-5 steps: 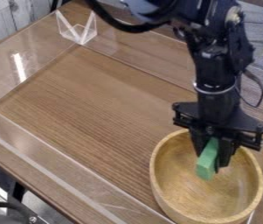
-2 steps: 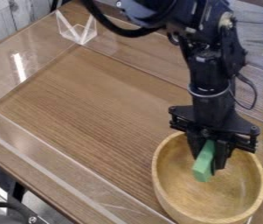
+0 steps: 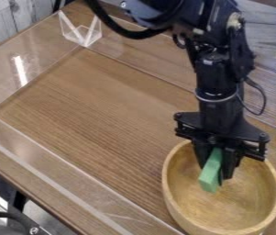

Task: Put the green block in the brown bowl

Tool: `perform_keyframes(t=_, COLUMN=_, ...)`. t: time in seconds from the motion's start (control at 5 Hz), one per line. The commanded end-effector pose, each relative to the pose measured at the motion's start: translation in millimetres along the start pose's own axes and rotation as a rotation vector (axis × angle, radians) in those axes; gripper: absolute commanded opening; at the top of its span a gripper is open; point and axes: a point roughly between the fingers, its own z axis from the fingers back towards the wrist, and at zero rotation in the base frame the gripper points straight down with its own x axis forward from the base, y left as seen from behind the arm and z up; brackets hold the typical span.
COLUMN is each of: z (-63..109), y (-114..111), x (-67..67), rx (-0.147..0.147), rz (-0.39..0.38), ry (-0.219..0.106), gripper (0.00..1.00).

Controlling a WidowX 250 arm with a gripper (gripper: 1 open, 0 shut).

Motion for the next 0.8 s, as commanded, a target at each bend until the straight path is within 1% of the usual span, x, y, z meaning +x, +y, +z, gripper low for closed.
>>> perform_keyframes(t=0.0, z=6.8, y=1.0, x=4.7, rx=-0.010, rz=0.010, ry=-0.015, gripper=0.00)
perform_keyframes(t=0.6, z=7.9, y=3.4, x=1.7, rx=-0.016, rz=0.020, ry=0.021, gripper=0.00)
